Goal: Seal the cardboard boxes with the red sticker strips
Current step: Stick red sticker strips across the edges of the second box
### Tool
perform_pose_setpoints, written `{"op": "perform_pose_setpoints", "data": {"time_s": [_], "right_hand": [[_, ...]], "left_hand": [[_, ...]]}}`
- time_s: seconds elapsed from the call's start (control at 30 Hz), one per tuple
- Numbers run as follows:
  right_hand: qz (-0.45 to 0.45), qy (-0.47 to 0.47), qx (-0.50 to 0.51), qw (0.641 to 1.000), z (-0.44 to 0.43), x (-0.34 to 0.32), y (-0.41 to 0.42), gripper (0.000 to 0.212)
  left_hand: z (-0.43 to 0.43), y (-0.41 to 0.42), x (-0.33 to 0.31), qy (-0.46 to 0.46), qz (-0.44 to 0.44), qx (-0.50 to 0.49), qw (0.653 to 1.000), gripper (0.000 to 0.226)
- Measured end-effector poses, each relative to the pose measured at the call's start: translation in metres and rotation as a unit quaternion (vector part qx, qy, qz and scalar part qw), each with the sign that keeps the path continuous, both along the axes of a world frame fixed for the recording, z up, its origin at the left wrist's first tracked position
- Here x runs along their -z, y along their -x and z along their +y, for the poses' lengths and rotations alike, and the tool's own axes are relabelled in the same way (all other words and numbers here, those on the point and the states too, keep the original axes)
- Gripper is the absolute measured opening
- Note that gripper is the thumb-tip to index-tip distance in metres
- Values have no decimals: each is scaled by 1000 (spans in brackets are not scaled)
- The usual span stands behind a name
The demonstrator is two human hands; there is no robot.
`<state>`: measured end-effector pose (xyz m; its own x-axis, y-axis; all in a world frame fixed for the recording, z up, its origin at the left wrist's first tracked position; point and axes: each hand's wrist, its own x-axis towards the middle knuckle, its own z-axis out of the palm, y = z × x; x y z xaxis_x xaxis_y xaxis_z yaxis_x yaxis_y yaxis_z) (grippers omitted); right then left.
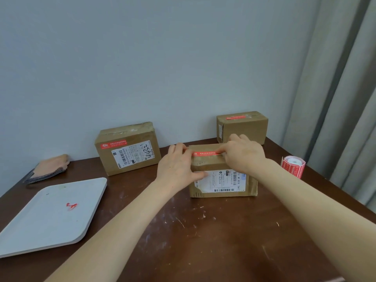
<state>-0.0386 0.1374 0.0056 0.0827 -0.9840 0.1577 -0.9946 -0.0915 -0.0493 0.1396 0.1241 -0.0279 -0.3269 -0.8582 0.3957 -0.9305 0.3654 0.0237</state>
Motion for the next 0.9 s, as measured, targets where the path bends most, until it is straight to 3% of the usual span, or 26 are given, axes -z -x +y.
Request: {"op": "perform_pose_setpoints", "data": {"time_s": [0.17, 0.3, 0.4, 0.57, 0.83, 0.9], "right_hand": [[-4, -3, -51, 999, 7, -1, -5, 52], [-9, -16, -29, 999, 6, -2, -3, 45], [-18, -20, -14, 1000, 6, -6, 7, 37], [-4, -4, -47, 999, 9, 0, 2, 49], [-32, 31, -30, 999, 9, 3, 8, 36], [-29, 45, -40, 998, 7, 7, 6, 38]], "left_hand": [[7, 6, 1, 27, -4, 56, 998, 62], [6, 3, 1, 26, 8, 40, 999, 55], [6, -2, 1, 31, 10, 33, 999, 56], [9, -1, 6, 28, 41, 42, 998, 60], [8, -5, 5, -14, 126, 42, 991, 75], [5, -7, 5, -4, 94, 41, 995, 81]]}}
